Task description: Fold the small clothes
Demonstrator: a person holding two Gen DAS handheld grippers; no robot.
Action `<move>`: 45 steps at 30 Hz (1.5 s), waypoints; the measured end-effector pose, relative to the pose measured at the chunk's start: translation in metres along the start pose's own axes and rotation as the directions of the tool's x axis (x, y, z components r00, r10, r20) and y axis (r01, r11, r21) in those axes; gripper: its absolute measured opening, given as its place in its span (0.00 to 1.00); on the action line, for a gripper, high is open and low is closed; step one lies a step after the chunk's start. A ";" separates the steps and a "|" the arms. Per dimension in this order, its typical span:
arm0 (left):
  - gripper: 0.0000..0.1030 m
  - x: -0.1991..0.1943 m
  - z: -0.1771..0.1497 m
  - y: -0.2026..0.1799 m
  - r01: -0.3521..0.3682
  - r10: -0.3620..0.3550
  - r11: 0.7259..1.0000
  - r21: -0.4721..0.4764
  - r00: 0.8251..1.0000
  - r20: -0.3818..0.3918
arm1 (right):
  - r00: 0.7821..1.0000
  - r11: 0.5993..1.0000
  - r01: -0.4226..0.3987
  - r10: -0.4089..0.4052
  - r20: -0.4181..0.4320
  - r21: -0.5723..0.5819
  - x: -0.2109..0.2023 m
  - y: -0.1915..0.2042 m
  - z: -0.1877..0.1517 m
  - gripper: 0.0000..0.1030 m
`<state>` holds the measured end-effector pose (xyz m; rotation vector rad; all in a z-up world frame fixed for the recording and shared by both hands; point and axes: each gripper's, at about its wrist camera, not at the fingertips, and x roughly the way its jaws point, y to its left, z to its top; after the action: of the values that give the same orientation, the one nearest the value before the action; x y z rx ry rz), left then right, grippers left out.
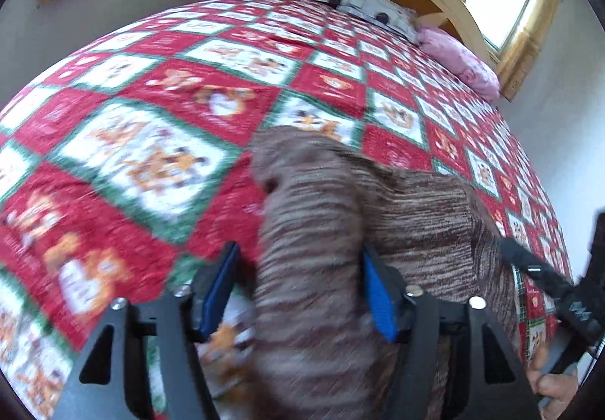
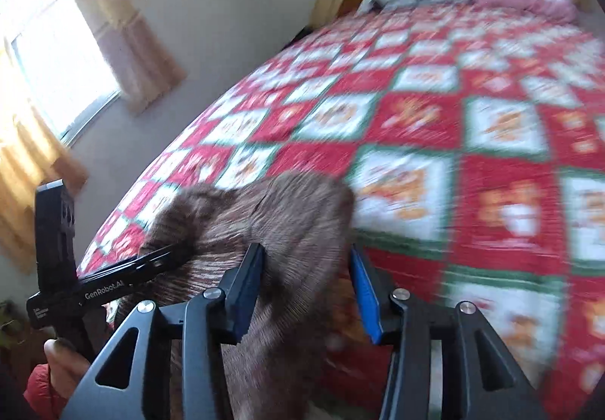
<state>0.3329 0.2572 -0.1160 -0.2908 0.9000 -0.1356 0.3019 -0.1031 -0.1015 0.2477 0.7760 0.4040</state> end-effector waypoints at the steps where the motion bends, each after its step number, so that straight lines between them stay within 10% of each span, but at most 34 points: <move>1: 0.68 -0.011 -0.003 0.007 -0.009 0.010 1.000 -0.016 1.000 0.017 | 1.000 1.000 0.016 -0.016 0.022 0.008 -0.011 -0.002 0.000 0.46; 10: 0.68 -0.095 -0.054 0.003 -0.105 0.101 0.994 0.033 0.989 0.112 | 1.000 0.976 -0.015 0.019 0.014 -0.217 -0.083 0.075 -0.046 0.24; 18: 0.73 -0.061 -0.090 0.010 -0.205 0.204 0.978 0.034 0.979 0.027 | 0.983 0.964 0.078 -0.117 -0.143 -0.255 -0.041 0.080 -0.120 0.23; 30: 0.97 -0.056 -0.093 0.008 -0.332 0.329 0.943 0.026 0.940 0.090 | 0.990 0.947 0.113 -0.133 -0.047 -0.301 -0.049 0.085 -0.132 0.25; 34: 1.00 -0.061 -0.100 0.002 -0.371 0.367 0.928 0.034 0.926 0.093 | 0.988 0.946 0.124 -0.145 -0.048 -0.301 -0.049 0.086 -0.131 0.27; 39: 1.00 -0.077 -0.121 -0.013 -0.383 0.376 0.917 0.110 0.923 0.079 | 0.975 0.948 0.172 -0.202 -0.088 -0.267 -0.064 0.098 -0.142 0.54; 45: 1.00 -0.116 -0.134 -0.024 -0.336 0.330 0.932 0.137 0.942 0.065 | 0.974 0.945 0.220 -0.227 -0.001 -0.241 -0.109 0.119 -0.160 0.54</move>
<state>0.1560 0.2360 -0.0995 -0.0006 0.8812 0.1190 0.0854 -0.0339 -0.1005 -0.0732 0.7667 0.2827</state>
